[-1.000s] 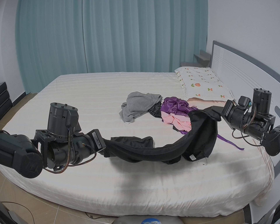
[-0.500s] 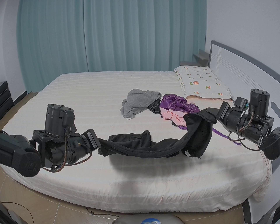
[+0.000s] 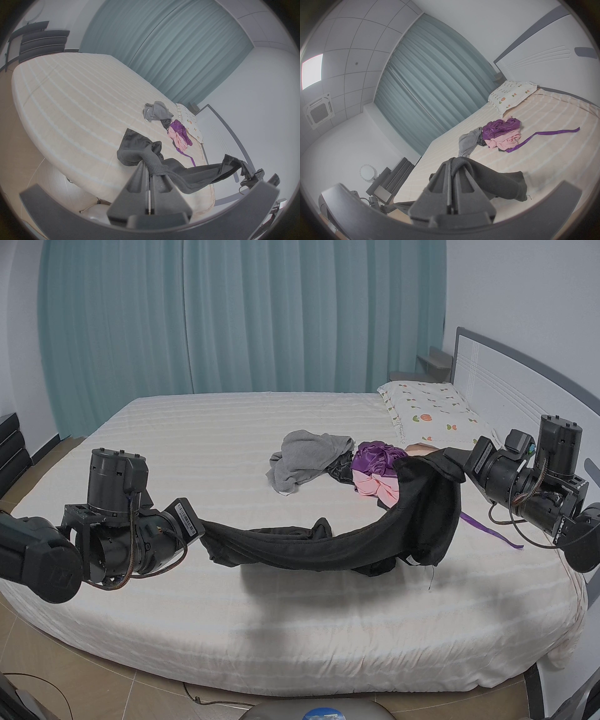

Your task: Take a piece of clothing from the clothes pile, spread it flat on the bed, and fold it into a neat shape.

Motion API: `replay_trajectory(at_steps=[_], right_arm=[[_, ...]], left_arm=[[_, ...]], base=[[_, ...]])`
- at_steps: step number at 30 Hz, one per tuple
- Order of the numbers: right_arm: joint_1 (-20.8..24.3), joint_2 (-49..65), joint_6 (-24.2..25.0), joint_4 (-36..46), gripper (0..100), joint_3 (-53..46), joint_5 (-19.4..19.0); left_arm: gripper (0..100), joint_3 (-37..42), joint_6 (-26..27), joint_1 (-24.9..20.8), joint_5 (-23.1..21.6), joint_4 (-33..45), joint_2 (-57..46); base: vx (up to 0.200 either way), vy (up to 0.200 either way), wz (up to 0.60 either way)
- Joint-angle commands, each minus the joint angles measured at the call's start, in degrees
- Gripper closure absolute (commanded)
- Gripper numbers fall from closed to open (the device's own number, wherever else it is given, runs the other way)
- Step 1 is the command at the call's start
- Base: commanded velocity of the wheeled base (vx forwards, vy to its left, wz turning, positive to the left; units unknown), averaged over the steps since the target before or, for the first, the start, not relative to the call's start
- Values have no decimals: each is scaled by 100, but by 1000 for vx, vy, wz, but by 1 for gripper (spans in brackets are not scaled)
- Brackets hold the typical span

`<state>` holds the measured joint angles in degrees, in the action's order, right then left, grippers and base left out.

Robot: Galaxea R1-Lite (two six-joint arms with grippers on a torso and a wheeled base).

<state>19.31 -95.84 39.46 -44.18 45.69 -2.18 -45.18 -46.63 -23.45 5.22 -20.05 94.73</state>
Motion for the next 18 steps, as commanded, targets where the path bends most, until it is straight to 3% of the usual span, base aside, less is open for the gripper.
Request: replay_trajectory(at_steps=[1, 18], right_arm=[[20, -84, -9, -21, 100, 72, 7], [29, -330, 9, -328, 100, 212, 78]], left_arm=[[100, -149, -4, 43, 6, 19, 10], [100, -430, 40, 95, 14, 28, 19]], base=[[0, 200, 0], [0, 200, 0]])
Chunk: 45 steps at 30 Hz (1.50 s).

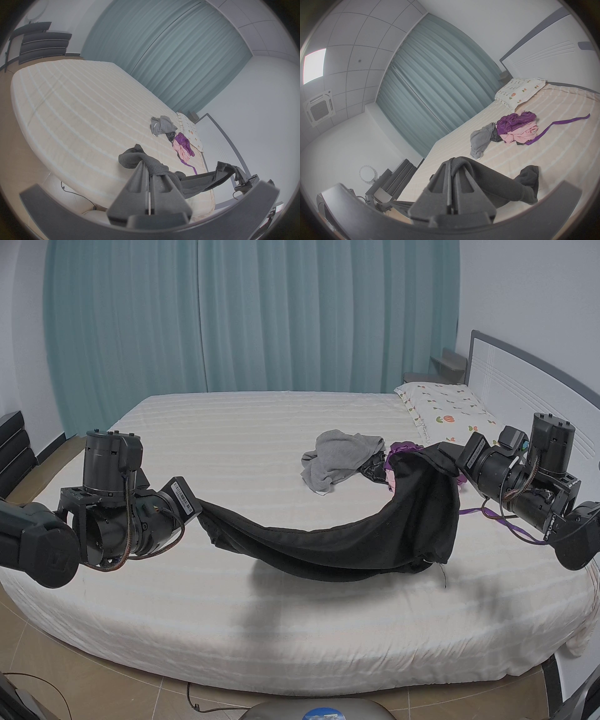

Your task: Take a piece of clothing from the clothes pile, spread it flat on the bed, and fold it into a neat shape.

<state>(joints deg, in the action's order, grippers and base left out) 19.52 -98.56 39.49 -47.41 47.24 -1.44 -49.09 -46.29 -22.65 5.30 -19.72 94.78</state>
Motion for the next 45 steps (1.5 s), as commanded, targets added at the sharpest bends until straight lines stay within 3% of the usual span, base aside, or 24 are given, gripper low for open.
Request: replay_trajectory(at_steps=[1, 22, 45], right_arm=[[8, -49, -2, -5, 100, 57, -6], [281, -67, -55, -14, 100, 180, 232], [289, -295, -20, -322, 100, 198, 346]], left_arm=[[100, -48, 6, 15, 6, -5, 14], [100, 40, 6, 41, 41, 4, -91], [100, 102, 6, 59, 50, 206, -188]], base=[[0, 200, 0], [0, 200, 0], [0, 200, 0]])
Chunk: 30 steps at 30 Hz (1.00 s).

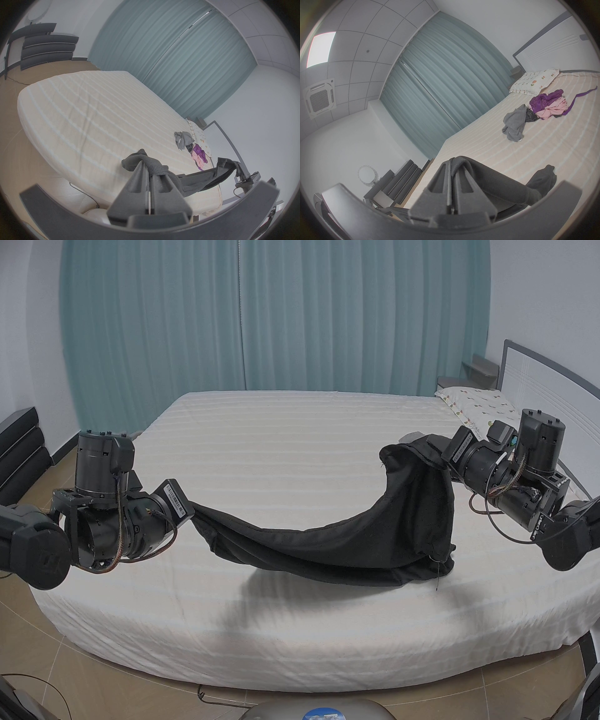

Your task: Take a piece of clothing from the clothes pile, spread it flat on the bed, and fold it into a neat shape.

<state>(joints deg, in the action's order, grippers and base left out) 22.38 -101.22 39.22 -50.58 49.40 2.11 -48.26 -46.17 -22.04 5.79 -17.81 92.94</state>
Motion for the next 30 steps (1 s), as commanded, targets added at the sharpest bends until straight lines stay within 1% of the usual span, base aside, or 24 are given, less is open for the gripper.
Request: replay_trajectory(at_steps=[1, 10, 14, 19, 24, 30], right_arm=[[3, -30, 7, -5, 100, -18, -9], [3, -3, 25, -5, 100, -150, -18], [-50, 67, 51, -40, 100, -361, -26], [-41, 155, 51, -66, 100, -589, -26], [-23, 357, 60, -233, 100, -985, -26], [12, 955, 51, -251, 100, -1442, -26]], left_arm=[[100, 27, -6, -2, 1, 14, -13], [100, 98, -24, -2, 1, 14, -13], [100, 353, -33, -46, 1, -38, -22], [100, 388, -42, -72, 1, -3, -101], [100, 643, -50, -151, 1, -12, -294], [100, 950, -50, -266, 1, 6, -865]], base=[[0, 200, 0], [0, 200, 0], [0, 0, 0], [0, 0, 0], [-200, 0, 0], [-200, 0, 0]])
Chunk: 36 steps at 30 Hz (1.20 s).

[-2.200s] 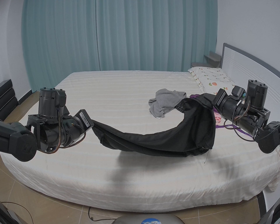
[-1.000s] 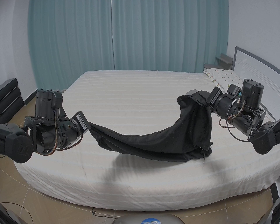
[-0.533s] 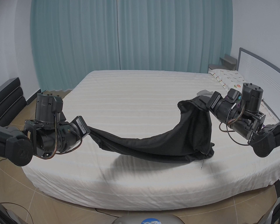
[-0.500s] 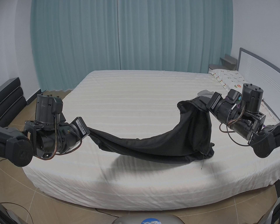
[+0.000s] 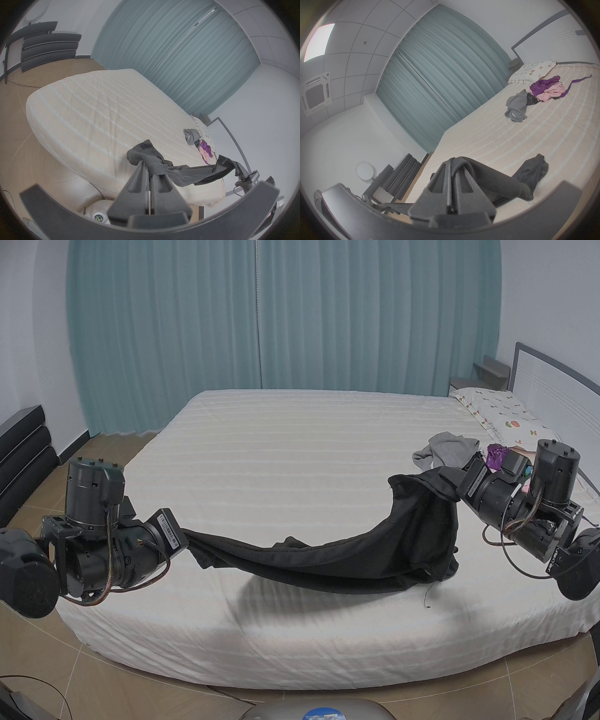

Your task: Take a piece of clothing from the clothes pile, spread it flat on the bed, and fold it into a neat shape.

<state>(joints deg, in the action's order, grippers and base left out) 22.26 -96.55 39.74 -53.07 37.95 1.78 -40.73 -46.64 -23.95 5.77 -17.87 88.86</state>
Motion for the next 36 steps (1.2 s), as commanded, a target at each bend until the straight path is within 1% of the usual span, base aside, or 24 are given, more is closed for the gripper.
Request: replay_trajectory(at_steps=[1, 7, 11, 15, 19, 20, 25, 29, 30, 31, 32, 36], right_arm=[[24, 602, -1, -2, 100, -376, 7], [86, 1446, -10, 33, 100, -754, 15], [77, 2096, -37, 95, 100, -842, 15], [-38, 2290, -37, 165, 100, -648, 24], [-152, 2272, -63, 174, 100, -200, 24], [-240, 2184, -63, 183, 100, 72, 15], [-591, 1472, -54, 235, 100, 775, 15], [-697, 778, -81, 174, 100, 1136, 33], [-714, 506, -133, 165, 100, 1364, 33], [-714, 479, -142, 165, 100, 1391, 42], [-723, 251, -177, 174, 100, 1645, 42], [-793, -356, -186, 209, 100, 2164, 51]], left_arm=[[100, 241, 6, -74, 12, 12, -545], [100, 408, 15, -74, 12, 21, -1037], [100, 390, 50, -74, 21, 64, -1415], [100, 214, 59, -48, 21, 135, -1503], [100, -58, 76, 5, 21, 126, -1459], [100, -313, 67, 49, 21, 135, -1345], [100, -998, 67, 102, 21, 144, -633], [100, -1455, 23, 119, -14, 135, -53], [100, -1649, 23, 119, -14, 135, 193], [100, -1658, 23, 119, -14, 126, 211], [100, -1842, 23, 119, 3, 117, 448], [100, -2220, 23, 172, 12, 117, 914]], base=[[-200, 0, 0], [-200, 0, 0], [0, 0, 0], [0, 0, 0], [0, 0, 0], [0, 0, 0], [0, 0, 0], [200, 0, 0], [200, 0, 0], [200, 0, 0], [200, 0, 0], [200, 0, 0]])
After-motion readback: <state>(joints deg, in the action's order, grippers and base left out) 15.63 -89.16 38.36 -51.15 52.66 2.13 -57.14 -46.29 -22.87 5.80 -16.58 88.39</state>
